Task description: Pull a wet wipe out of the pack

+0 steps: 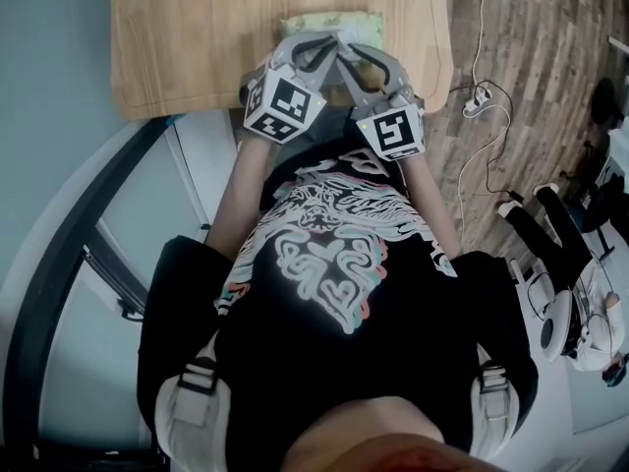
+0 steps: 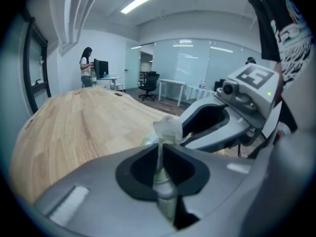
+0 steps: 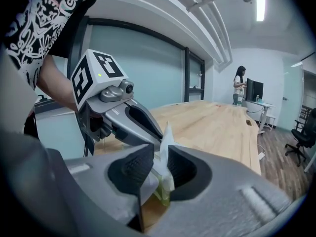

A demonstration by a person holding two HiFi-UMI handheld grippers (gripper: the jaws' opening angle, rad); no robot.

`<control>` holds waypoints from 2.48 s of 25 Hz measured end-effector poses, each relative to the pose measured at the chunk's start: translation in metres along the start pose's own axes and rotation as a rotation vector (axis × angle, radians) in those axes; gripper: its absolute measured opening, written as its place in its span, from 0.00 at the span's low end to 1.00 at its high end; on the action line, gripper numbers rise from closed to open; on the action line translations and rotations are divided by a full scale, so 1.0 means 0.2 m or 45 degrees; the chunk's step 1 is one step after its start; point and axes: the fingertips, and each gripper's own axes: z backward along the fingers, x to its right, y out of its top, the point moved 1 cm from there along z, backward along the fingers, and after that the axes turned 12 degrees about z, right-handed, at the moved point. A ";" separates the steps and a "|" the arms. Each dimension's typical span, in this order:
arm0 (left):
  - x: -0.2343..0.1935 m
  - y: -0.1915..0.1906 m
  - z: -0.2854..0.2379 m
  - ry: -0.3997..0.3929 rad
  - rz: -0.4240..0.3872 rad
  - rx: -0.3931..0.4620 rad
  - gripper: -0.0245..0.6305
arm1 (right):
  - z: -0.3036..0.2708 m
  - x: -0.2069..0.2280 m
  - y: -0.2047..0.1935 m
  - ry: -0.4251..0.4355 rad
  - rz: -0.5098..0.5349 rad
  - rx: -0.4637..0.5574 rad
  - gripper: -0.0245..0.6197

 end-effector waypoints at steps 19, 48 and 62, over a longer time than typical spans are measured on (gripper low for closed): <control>-0.04 0.00 -0.01 0.009 0.088 0.036 0.05 | -0.03 0.03 0.00 -0.043 -0.078 0.013 0.16; -0.03 0.01 0.00 -0.010 0.175 0.076 0.05 | -0.05 0.00 -0.02 -0.090 -0.018 -0.044 0.04; -0.09 0.03 0.05 -0.026 0.385 0.216 0.05 | -0.05 0.00 -0.03 -0.077 -0.012 -0.055 0.04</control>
